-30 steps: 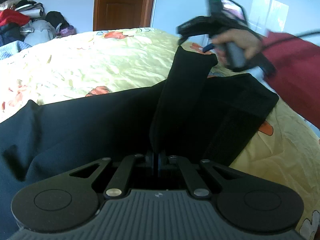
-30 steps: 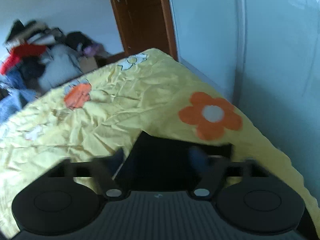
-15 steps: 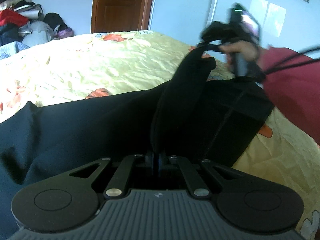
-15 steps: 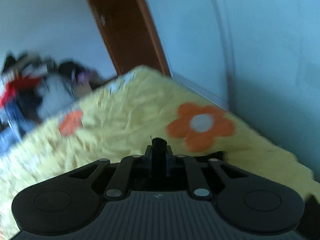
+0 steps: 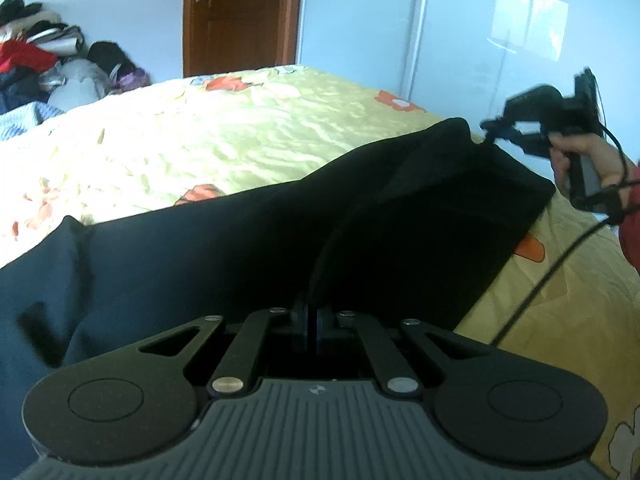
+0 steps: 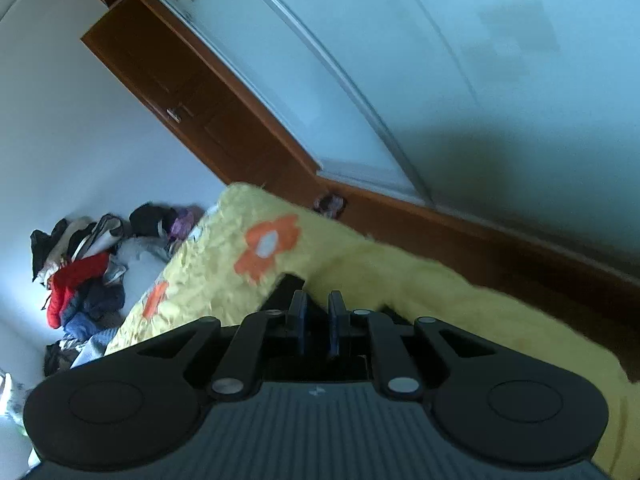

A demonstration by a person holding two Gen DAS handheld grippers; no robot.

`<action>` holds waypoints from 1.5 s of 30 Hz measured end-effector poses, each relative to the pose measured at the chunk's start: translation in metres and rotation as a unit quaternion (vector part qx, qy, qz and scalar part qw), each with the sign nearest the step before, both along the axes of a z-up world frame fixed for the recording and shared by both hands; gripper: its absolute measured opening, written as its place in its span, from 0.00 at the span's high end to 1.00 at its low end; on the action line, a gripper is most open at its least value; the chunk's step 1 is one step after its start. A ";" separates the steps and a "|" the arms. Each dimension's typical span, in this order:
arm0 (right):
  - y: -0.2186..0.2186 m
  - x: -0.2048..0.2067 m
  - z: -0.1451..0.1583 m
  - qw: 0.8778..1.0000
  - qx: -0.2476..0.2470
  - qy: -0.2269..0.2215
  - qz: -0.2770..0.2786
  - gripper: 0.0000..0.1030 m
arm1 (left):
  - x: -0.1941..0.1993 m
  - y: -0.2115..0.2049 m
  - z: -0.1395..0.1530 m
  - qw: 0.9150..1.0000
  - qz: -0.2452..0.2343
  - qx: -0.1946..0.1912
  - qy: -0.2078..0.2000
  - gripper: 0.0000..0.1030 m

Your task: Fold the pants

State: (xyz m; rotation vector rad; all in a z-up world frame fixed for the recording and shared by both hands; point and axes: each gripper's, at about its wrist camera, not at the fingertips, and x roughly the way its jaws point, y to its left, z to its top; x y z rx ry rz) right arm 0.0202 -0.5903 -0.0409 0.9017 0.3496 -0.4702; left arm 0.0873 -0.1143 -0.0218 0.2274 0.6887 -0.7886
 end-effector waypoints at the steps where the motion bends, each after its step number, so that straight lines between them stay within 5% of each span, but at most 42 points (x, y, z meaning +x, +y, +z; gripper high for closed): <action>1: -0.002 0.000 -0.005 1.000 0.013 0.003 -0.001 0.88 | 0.000 -0.001 0.000 1.000 0.002 0.002 0.000 0.97; 5: -0.008 0.000 -0.023 0.998 0.066 -0.007 -0.006 0.81 | -0.002 -0.004 0.000 1.000 0.005 0.013 -0.008 0.97; 12: 0.008 -0.011 -0.024 0.996 0.076 -0.041 0.015 0.52 | -0.002 -0.008 -0.003 1.000 0.005 0.022 -0.014 0.96; 14: 0.014 -0.003 -0.022 0.998 0.044 -0.026 0.029 0.53 | -0.002 -0.009 -0.003 1.000 0.007 0.023 -0.015 0.96; 16: 0.017 0.008 -0.019 0.999 0.012 -0.002 0.042 0.84 | -0.001 -0.010 -0.003 1.000 0.010 0.023 -0.016 0.97; 18: 0.014 0.016 -0.019 0.999 0.014 0.006 0.046 0.87 | 0.002 -0.010 -0.001 0.999 0.020 0.023 -0.024 0.96; 22: 0.008 0.005 0.012 0.998 -0.015 -0.057 0.031 0.89 | 0.009 -0.002 0.013 0.998 0.051 -0.013 -0.039 0.96; 25: 0.020 -0.017 0.050 0.990 -0.103 -0.082 0.039 0.89 | -0.002 0.005 0.029 0.997 0.024 -0.039 -0.066 0.97; 28: 0.025 -0.041 0.041 0.989 -0.143 -0.014 0.033 0.89 | -0.017 -0.003 0.019 0.997 -0.043 0.008 -0.064 0.96; 31: 0.020 -0.066 0.006 0.991 -0.122 0.045 0.023 0.88 | -0.029 -0.013 -0.005 0.994 -0.078 0.052 -0.054 0.96; 35: 0.020 -0.079 -0.019 0.994 -0.091 0.063 0.022 0.88 | -0.033 -0.014 -0.008 0.993 -0.079 0.064 -0.064 0.96; 38: 0.021 -0.073 -0.015 0.990 -0.104 0.086 0.030 0.80 | -0.026 -0.008 0.000 0.995 -0.069 0.063 -0.040 0.78; 39: 0.022 -0.072 -0.010 0.988 -0.114 0.100 0.016 0.68 | -0.027 -0.003 0.005 0.995 -0.069 0.058 -0.038 0.73; 40: 0.026 -0.072 -0.003 0.985 -0.135 0.110 -0.016 0.57 | -0.029 0.002 0.011 0.996 -0.069 0.052 -0.032 0.67; 43: 0.052 -0.088 0.024 0.964 -0.231 0.086 -0.105 0.53 | -0.028 0.024 0.029 0.996 -0.081 0.021 -0.002 0.53; 45: 0.079 -0.072 0.039 0.959 -0.278 0.060 -0.007 0.53 | -0.020 0.033 0.043 0.997 -0.081 -0.003 0.003 0.49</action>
